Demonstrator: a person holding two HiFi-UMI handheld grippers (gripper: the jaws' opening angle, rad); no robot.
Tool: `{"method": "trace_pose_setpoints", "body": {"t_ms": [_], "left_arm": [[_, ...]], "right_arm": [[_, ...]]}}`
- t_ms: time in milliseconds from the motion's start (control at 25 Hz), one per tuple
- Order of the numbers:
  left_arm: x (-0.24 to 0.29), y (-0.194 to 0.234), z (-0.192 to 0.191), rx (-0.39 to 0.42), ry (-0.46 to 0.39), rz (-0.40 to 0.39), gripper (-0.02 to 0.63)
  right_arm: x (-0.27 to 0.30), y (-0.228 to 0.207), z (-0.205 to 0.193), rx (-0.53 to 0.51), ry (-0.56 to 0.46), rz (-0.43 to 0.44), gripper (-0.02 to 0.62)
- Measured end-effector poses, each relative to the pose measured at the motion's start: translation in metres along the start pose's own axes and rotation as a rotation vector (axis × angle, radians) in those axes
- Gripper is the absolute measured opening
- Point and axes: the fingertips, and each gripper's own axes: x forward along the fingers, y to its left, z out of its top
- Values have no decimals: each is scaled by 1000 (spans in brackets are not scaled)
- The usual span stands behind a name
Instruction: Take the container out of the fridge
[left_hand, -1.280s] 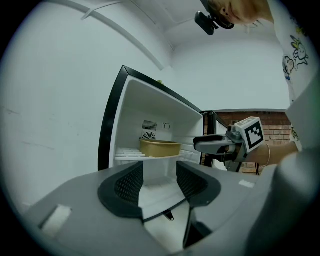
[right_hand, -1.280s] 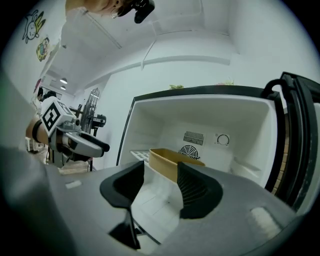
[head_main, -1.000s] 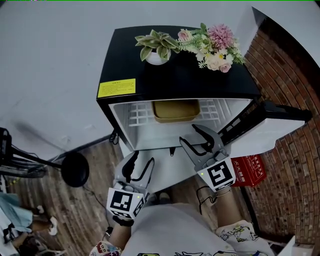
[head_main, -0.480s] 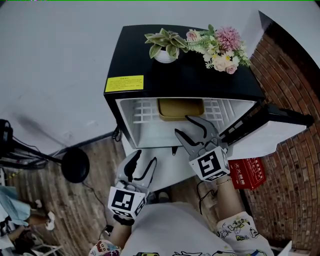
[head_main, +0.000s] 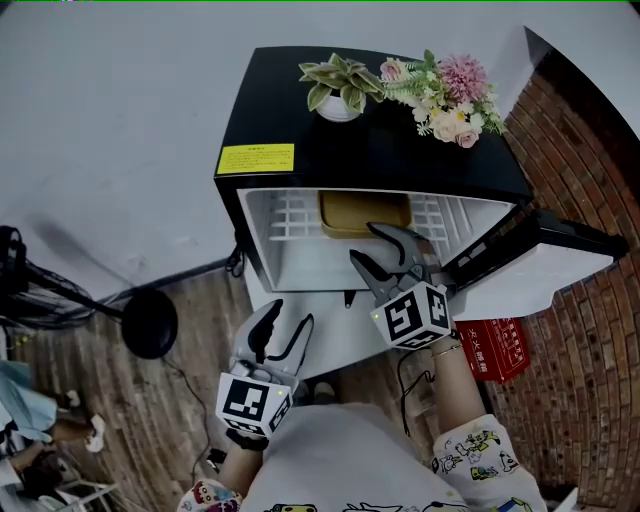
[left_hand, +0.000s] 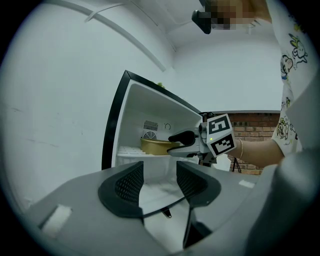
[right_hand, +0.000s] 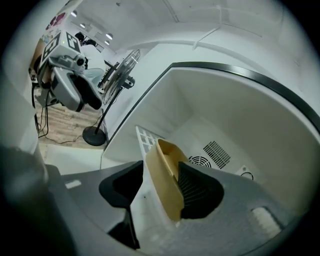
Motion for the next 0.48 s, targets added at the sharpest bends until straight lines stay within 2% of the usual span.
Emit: {"method": "trace_pose_setpoints", "body": {"t_ms": [320, 480], "left_arm": [[-4, -2, -3, -4, 3, 3, 199], [-8, -1, -1, -2, -7, 9, 195]], "right_arm": [[14, 1, -8, -195, 98, -2, 216], [19, 2, -12, -255, 134, 13, 216]]}}
